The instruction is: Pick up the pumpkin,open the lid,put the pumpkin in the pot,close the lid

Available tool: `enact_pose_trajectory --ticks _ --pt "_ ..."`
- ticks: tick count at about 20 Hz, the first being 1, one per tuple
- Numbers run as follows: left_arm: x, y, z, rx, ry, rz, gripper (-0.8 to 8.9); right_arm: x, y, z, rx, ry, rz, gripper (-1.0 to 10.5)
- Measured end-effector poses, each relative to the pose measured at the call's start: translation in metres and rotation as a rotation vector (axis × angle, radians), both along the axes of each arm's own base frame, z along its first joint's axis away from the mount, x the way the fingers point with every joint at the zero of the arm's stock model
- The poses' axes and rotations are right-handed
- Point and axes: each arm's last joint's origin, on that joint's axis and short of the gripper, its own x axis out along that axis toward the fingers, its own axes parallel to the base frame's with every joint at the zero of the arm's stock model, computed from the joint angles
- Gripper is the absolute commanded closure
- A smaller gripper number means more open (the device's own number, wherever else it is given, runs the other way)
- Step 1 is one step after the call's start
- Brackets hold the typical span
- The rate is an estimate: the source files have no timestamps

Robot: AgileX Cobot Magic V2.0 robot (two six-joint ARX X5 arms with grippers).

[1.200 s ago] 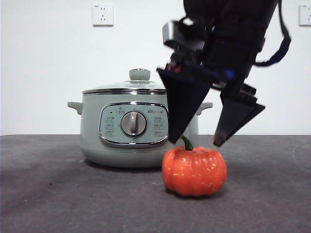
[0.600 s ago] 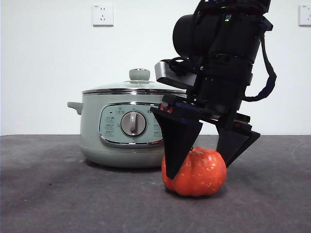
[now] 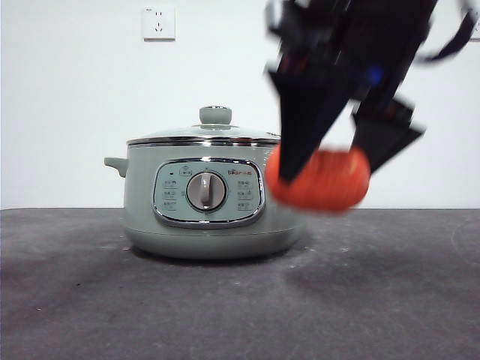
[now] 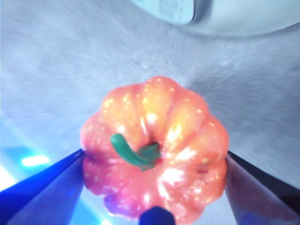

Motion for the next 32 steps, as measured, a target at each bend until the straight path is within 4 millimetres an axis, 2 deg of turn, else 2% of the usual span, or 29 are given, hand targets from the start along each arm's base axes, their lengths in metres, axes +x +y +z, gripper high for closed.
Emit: enact_pose_trajectory --ticks 4,7,10,13,16,19,23,27,32 --pt "0.023 -0.005 0.004 -0.042 -0.025 -0.035 1.45 -0.036 -0.030 0.052 0.106 -0.139 -0.022 9.6" --pt "0.047 -0.015 0.016 -0.042 -0.027 -0.077 1.45 -0.062 -0.054 0.079 0.169 -0.250 -0.066 9.6" --pt "0.081 -0.032 0.035 0.000 -0.054 -0.083 1.46 -0.085 -0.073 0.095 0.223 -0.309 -0.098 9.6" --pt "0.118 -0.057 0.053 0.022 -0.090 -0.114 1.46 -0.099 -0.085 0.103 0.267 -0.333 -0.120 9.6" --pt "0.157 -0.086 0.059 0.072 -0.095 -0.121 1.46 -0.107 -0.092 0.107 0.295 -0.353 -0.129 9.6" --pt "0.194 -0.117 0.045 0.131 -0.078 -0.131 1.46 -0.112 -0.096 0.107 0.301 -0.336 -0.148 9.6" --pt "0.228 -0.144 0.012 0.195 -0.076 -0.121 1.46 -0.117 -0.100 0.108 0.313 -0.335 -0.160 9.6" --pt "0.248 -0.153 -0.016 0.231 -0.051 -0.104 1.46 -0.118 -0.101 0.109 0.322 -0.336 -0.167 9.6" --pt "0.259 -0.160 -0.031 0.259 -0.056 -0.104 1.49 -0.119 -0.101 0.109 0.319 -0.329 -0.170 9.6"
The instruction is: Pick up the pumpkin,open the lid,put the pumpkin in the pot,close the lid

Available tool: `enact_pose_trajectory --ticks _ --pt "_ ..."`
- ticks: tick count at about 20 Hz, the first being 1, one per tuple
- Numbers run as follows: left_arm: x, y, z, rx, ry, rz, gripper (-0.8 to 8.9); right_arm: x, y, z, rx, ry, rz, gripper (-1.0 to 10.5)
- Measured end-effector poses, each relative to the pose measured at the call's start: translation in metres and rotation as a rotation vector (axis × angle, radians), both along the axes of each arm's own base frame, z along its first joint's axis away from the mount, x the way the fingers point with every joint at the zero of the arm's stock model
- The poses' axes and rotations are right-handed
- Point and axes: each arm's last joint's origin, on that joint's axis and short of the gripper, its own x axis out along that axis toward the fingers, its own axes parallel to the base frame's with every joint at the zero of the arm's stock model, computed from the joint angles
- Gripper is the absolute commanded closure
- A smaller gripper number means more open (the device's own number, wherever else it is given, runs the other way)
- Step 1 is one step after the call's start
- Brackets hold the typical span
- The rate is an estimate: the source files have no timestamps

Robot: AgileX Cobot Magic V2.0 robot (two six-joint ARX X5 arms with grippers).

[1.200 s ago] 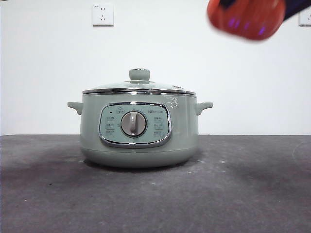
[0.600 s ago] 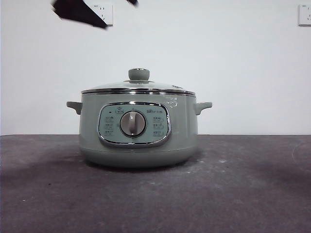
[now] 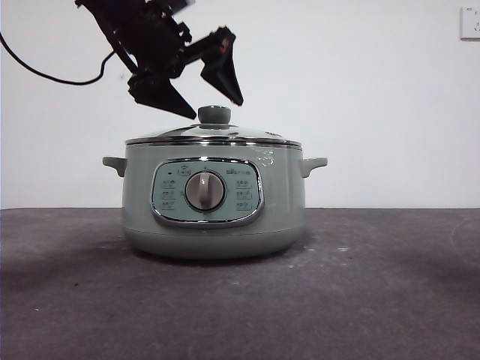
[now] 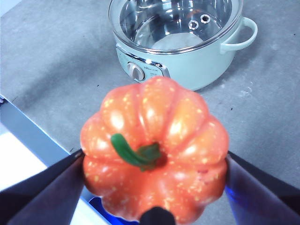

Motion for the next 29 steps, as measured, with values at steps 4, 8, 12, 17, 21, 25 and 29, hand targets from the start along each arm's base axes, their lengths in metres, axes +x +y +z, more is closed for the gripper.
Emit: enact_pose_trajectory --ticks 4,8,12,17,21,25,29 --pt "0.0015 -0.0006 -0.0022 0.013 -0.008 -0.006 1.58 0.0000 0.0000 0.0000 0.001 0.001 -0.001 9.6" --pt "0.0015 -0.0006 -0.0018 0.013 -0.011 -0.007 4.56 0.0001 0.0001 0.0000 0.001 0.002 -0.002 9.6" --pt "0.0013 -0.0005 -0.0024 0.017 -0.007 -0.008 4.81 0.0001 0.0001 0.0000 0.001 0.002 -0.001 9.6" --pt "0.0007 -0.0001 -0.0036 0.026 0.004 -0.006 6.98 0.0001 0.0001 0.0000 0.001 0.002 -0.002 9.6" --pt "0.0007 0.0000 -0.0036 0.032 0.000 -0.007 8.28 0.0000 0.0000 0.0000 0.002 0.001 -0.002 9.6" --pt "0.0007 0.0000 -0.0034 0.031 -0.002 -0.007 8.22 0.0000 0.0000 0.0000 0.002 0.001 -0.002 9.6" --pt "0.0009 -0.0002 -0.0029 0.029 -0.005 -0.007 8.22 0.0000 0.0000 0.0000 0.002 0.001 -0.002 9.6"
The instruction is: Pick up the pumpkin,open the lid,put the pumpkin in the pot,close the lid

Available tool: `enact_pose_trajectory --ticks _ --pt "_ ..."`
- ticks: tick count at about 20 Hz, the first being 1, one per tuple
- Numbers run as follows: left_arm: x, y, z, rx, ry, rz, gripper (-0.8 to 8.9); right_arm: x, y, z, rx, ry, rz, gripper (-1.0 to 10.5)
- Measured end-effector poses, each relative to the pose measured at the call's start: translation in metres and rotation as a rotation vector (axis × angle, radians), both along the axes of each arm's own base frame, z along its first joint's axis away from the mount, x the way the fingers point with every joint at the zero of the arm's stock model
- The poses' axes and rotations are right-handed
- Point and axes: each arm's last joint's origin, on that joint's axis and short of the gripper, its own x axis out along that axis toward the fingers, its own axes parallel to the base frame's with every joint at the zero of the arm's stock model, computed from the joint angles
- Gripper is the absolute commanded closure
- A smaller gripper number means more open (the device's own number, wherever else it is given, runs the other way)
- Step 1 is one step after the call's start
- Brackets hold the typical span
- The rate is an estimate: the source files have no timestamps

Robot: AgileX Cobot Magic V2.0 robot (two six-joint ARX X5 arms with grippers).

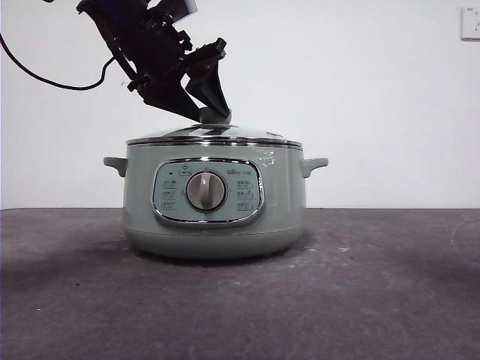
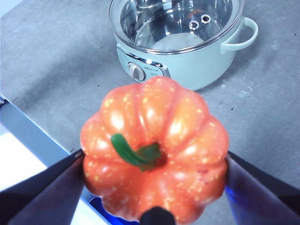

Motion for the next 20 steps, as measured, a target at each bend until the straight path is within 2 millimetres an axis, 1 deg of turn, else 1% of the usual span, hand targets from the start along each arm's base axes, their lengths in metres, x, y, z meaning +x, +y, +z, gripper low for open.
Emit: enact_pose_trajectory --ticks 3,5,8,11,13,15,18,20 --pt "0.000 0.000 0.004 0.001 0.005 -0.001 8.22 0.000 0.000 0.000 0.000 0.000 0.000 9.6" --pt "0.000 0.000 0.012 0.002 0.010 -0.002 8.22 0.000 0.000 0.000 0.000 0.000 0.000 9.6" --pt "0.001 -0.001 0.032 -0.010 -0.016 -0.003 8.22 0.001 0.001 0.000 -0.002 0.002 0.000 9.6" --pt "-0.008 0.006 0.055 -0.010 -0.020 0.005 8.22 0.003 0.003 0.000 0.003 -0.004 0.000 9.6" --pt "-0.019 0.015 0.072 -0.025 -0.048 0.013 8.22 0.008 0.006 0.000 0.007 -0.008 0.000 9.6" --pt "-0.036 0.031 0.094 -0.038 -0.077 0.034 8.22 0.015 0.013 0.000 0.015 -0.018 0.000 9.6" --pt "-0.064 0.056 0.119 -0.039 -0.086 0.072 8.22 0.034 0.028 -0.001 0.032 -0.039 0.000 9.6" --pt "-0.085 0.073 0.133 -0.030 -0.089 0.102 8.22 0.052 0.043 -0.007 0.027 -0.038 0.002 9.6"
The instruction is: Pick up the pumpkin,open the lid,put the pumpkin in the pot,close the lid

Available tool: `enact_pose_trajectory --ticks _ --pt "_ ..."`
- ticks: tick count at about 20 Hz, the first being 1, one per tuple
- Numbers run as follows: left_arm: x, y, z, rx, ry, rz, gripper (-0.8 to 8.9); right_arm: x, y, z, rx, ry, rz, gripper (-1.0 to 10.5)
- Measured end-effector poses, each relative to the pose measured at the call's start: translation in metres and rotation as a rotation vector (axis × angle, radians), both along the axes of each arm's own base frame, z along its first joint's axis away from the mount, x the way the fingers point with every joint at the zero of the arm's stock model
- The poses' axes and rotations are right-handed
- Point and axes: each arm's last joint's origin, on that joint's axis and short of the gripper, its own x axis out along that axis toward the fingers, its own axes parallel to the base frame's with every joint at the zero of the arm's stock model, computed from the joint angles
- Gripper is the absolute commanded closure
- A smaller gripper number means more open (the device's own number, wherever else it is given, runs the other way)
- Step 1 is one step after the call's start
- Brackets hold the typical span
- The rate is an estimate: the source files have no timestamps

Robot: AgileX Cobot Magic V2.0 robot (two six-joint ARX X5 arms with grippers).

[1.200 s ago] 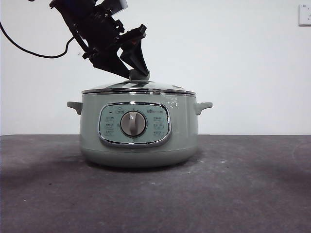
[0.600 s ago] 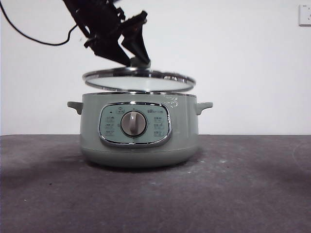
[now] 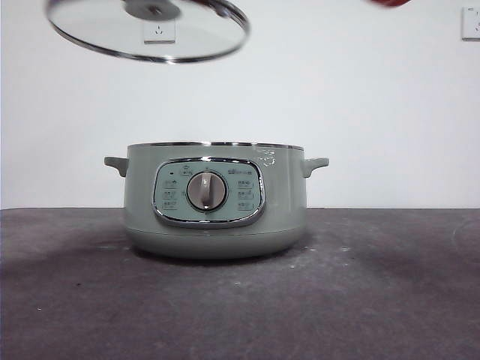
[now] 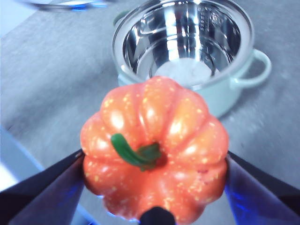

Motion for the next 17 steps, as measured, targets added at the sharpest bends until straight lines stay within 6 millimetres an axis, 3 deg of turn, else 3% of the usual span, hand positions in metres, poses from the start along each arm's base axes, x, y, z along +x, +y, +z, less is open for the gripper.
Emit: enact_pose_trajectory --ticks 4,8,13,17 --pt "-0.043 0.025 0.025 -0.005 -0.051 0.030 8.22 0.044 0.036 -0.018 -0.039 0.005 0.022 9.6" --pt "-0.082 0.038 0.038 -0.009 -0.063 0.033 8.22 0.097 0.071 -0.012 -0.071 -0.021 0.031 9.6" --pt "-0.105 0.045 0.046 -0.020 -0.094 0.034 8.22 0.168 0.111 -0.022 -0.123 -0.023 0.033 9.6" --pt "-0.121 0.051 0.048 -0.019 -0.093 0.034 8.22 0.214 0.129 -0.051 -0.131 -0.008 0.030 9.6"
